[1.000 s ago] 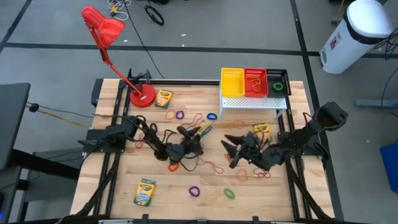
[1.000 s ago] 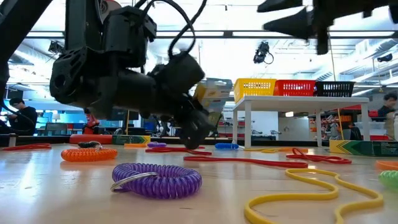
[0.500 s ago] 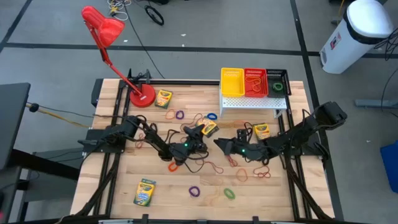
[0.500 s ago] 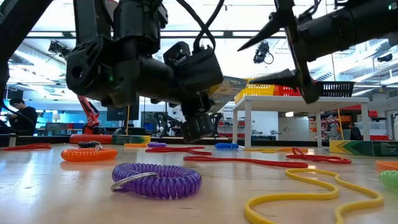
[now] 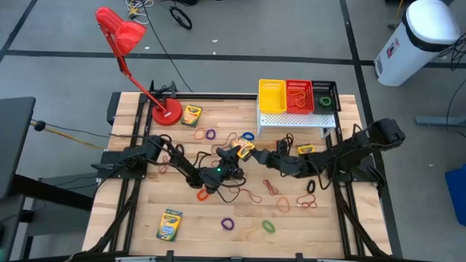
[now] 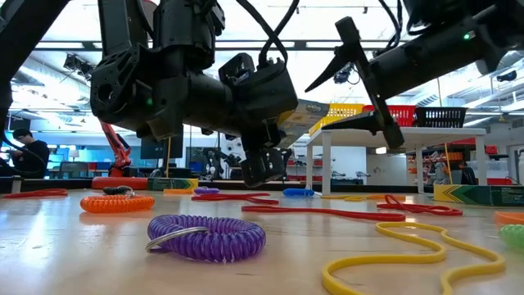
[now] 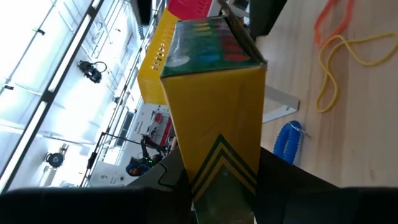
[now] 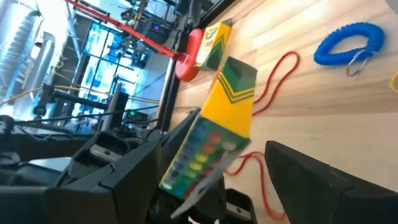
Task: Pick & Place Office Desk Supplies
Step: Put the yellow crayon box on the yellow basket
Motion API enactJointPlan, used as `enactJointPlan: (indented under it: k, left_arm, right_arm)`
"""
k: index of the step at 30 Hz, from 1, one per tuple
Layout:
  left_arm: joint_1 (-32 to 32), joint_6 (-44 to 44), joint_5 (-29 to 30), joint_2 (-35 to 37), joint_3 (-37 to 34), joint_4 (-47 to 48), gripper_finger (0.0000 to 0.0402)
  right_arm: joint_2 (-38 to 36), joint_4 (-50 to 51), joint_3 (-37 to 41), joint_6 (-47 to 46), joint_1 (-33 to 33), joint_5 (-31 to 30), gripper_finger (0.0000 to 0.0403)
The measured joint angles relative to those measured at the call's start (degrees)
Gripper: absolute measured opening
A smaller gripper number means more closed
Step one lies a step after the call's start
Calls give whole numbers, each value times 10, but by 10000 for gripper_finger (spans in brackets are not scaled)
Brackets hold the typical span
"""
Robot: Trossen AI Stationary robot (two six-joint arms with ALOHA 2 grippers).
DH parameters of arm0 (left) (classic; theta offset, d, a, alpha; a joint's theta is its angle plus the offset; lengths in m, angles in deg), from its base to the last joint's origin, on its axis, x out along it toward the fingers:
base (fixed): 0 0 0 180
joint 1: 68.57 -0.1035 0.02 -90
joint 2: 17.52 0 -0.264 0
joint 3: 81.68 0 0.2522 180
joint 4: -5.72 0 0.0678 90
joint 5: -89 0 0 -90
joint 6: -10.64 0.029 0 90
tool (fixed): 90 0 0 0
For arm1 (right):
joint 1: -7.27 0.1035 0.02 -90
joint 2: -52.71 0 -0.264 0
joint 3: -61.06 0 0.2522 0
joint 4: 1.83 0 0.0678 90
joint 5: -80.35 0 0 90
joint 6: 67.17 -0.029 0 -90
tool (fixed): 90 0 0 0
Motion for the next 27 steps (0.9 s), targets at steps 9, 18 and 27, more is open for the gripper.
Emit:
enactJointPlan:
  k: [9, 18, 27]
  left_arm:
    - [-6, 2, -12, 0, 3, 6, 124]
    - [-2, 0, -6, 1, 3, 9, 124]
    - [2, 1, -7, 1, 3, 12, 136]
  right_arm:
    - [48, -1, -36, -26, -23, 48, 296]
    - [62, 7, -67, 18, -25, 37, 234]
    - [62, 20, -68, 12, -25, 32, 175]
